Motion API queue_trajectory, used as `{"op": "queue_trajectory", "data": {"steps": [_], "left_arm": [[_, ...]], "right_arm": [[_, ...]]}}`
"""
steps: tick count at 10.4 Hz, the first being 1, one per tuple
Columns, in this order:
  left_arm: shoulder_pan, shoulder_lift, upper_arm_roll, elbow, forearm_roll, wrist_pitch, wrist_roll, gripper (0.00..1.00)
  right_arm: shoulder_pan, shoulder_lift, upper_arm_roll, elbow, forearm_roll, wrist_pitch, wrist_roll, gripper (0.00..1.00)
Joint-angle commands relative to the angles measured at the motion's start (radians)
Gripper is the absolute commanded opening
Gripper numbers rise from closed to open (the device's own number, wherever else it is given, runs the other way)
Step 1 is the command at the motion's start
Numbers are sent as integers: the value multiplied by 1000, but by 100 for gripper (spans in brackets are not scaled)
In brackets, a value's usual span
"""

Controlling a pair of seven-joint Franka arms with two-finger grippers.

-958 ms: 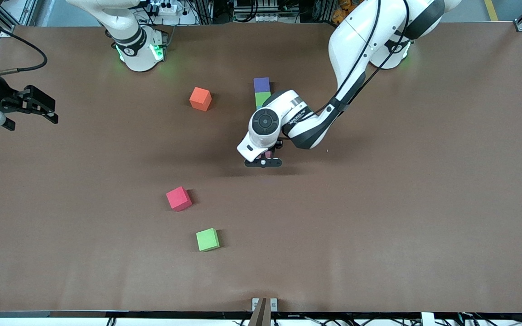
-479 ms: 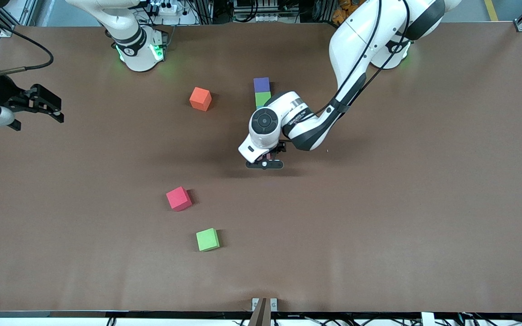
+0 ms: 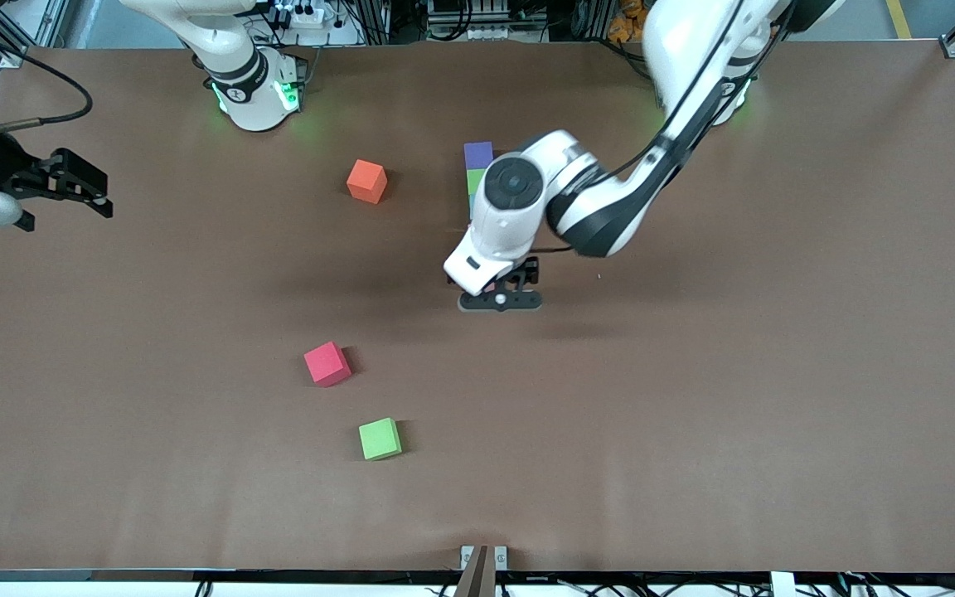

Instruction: Arrange blocks into number 1

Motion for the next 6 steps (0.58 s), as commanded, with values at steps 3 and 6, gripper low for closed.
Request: {"op": "queue_trajectory", "data": {"steps": [3, 6], "left_arm": [[255, -301, -36, -44, -69, -201, 193, 100], [327, -458, 114, -43, -149, -421, 537, 100]], "right_arm": [[-16, -17, 6, -2, 21, -24, 14, 100], [-18, -14, 6, -3, 21, -25, 14, 100]]}}
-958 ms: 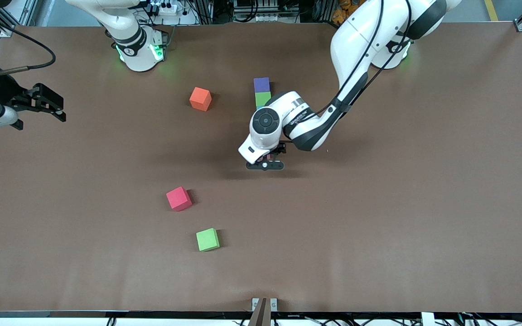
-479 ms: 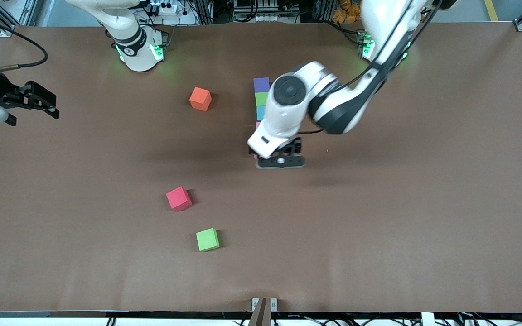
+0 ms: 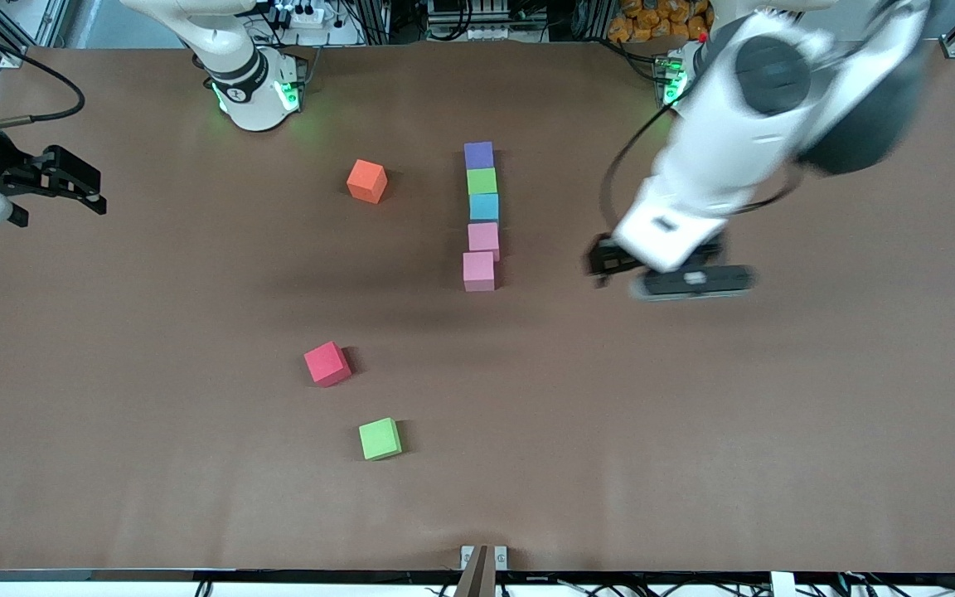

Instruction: Arrange blocks into number 1

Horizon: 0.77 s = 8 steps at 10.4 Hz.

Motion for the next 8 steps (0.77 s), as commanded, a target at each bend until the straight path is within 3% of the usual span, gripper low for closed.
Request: {"op": "queue_trajectory", "data": {"steps": [1, 2, 5, 8], "left_arm": [[85, -129, 54, -47, -36, -124, 200, 100], [145, -162, 52, -47, -36, -193, 259, 100], [283, -254, 25, -102, -38, -228, 322, 100], [285, -278, 37, -99, -36, -229, 345, 100]], "right_arm": [[-15, -11, 8, -4, 19, -10, 11, 100], [-15, -11, 8, -2, 19, -10, 11, 100], [-18, -11, 6, -2, 19, -11, 10, 100], [-32, -12, 8, -2, 19, -20, 10, 100]]}}
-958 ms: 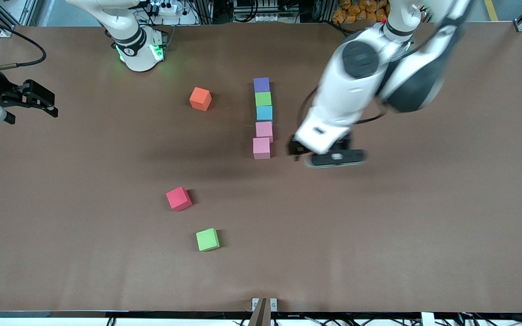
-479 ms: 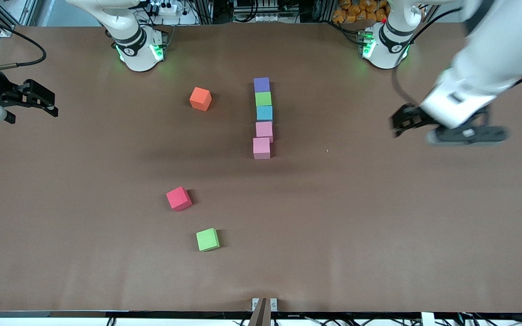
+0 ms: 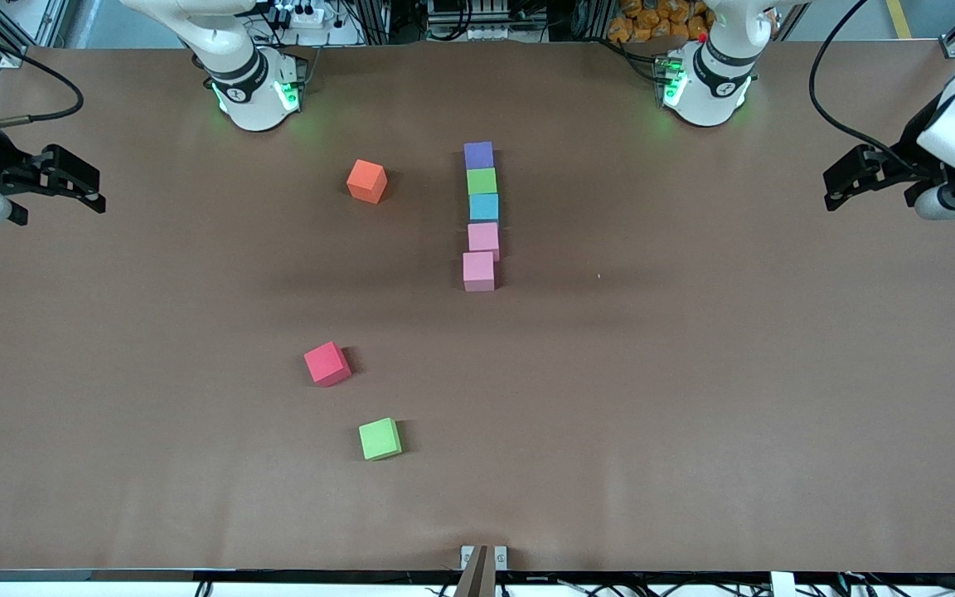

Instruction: Arrange blocks into number 1

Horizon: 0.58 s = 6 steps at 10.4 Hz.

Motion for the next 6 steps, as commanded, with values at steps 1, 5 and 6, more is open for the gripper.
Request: {"op": "queue_trajectory", "data": {"steps": [1, 5, 6], "left_arm": [[20, -50, 3, -34, -22, -1, 86, 100], [11, -47, 39, -26, -10, -21, 110, 100], [9, -47, 36, -25, -7, -21, 117, 100]], "right_arm": [[-29, -12, 10, -2, 19, -10, 8, 100], [-29, -12, 10, -2, 19, -17, 8, 100], [-29, -11, 10, -4, 19, -17, 8, 100]]}}
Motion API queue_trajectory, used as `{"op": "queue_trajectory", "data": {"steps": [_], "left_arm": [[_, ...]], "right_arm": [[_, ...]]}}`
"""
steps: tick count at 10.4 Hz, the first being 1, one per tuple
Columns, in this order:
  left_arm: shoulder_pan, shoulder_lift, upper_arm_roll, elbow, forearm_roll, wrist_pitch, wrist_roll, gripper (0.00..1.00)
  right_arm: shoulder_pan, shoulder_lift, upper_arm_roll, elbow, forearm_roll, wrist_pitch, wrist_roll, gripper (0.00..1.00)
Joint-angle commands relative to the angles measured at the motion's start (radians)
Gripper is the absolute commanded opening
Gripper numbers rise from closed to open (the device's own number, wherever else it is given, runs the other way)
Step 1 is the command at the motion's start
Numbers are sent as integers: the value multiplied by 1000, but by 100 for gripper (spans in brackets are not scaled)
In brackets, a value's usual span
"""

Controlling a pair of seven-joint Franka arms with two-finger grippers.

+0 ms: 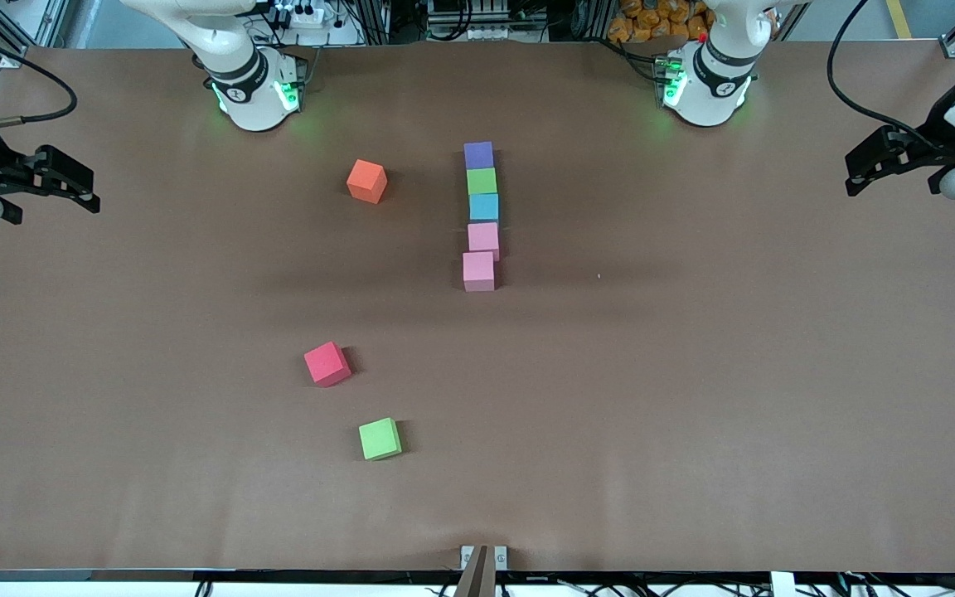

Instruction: Arrange blocks into number 1

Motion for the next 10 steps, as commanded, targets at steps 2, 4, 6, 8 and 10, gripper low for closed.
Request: {"op": "queue_trajectory", "data": {"steps": [2, 4, 6, 8, 10], "left_arm": [[-2, -21, 5, -10, -10, -5, 32, 100], [-2, -25, 5, -8, -22, -7, 28, 100], [-3, -27, 6, -8, -21, -11, 12, 100], [-6, -27, 26, -8, -22, -34, 11, 100], [-6, -28, 34, -8, -25, -56, 2, 100]], "right_arm": [[-19, -12, 10, -4, 19, -12, 8, 100], [-19, -11, 10, -2, 19, -12, 8, 100], [-19, -11, 10, -4, 19, -12, 8, 100], [-17, -9, 10, -2, 19, -10, 8, 100], [-19, -9, 10, -4, 19, -12, 8, 100]]}}
